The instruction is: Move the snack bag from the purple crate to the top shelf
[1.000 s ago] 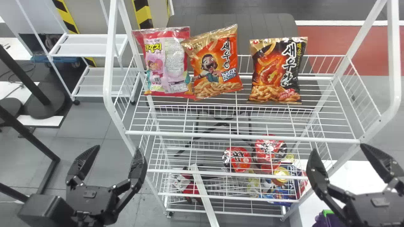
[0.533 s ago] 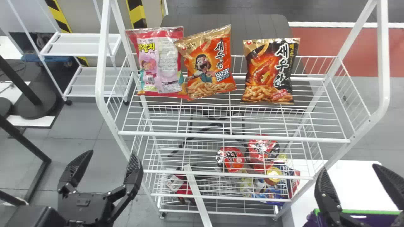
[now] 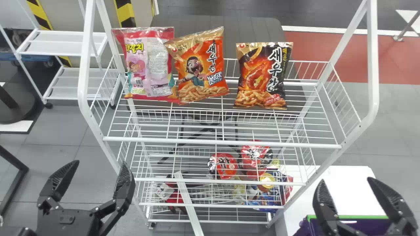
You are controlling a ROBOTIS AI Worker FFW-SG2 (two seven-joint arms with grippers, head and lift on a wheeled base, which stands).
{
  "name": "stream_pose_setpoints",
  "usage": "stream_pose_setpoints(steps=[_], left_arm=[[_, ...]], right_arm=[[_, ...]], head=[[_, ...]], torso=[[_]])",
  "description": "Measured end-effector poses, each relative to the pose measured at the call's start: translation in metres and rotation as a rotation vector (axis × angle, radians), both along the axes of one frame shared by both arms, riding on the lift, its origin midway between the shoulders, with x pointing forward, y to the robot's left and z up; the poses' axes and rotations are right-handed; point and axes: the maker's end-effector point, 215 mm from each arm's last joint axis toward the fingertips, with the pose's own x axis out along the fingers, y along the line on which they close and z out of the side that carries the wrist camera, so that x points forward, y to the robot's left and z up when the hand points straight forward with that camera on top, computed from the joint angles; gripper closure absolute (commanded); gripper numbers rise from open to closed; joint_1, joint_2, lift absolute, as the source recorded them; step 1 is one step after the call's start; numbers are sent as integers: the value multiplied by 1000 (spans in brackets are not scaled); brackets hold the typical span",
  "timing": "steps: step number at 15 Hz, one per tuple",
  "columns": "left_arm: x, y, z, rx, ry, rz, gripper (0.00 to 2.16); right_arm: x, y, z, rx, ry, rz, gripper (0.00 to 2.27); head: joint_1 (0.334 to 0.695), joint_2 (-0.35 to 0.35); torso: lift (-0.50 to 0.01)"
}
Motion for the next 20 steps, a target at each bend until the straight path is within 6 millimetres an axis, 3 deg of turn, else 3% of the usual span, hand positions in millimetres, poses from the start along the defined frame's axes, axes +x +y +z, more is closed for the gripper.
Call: stream_pose_setpoints(steps=[9, 20], left_arm=[[-6, -26, 6, -11, -4, -29, 66], [-5, -30, 4, -20, 2, -45, 66]], right_arm=[[0, 9, 0, 13, 0, 17, 127], [1, 14, 0, 20, -1, 29, 127]], head=[[695, -97], [695, -96]], torso=[[0], [0]])
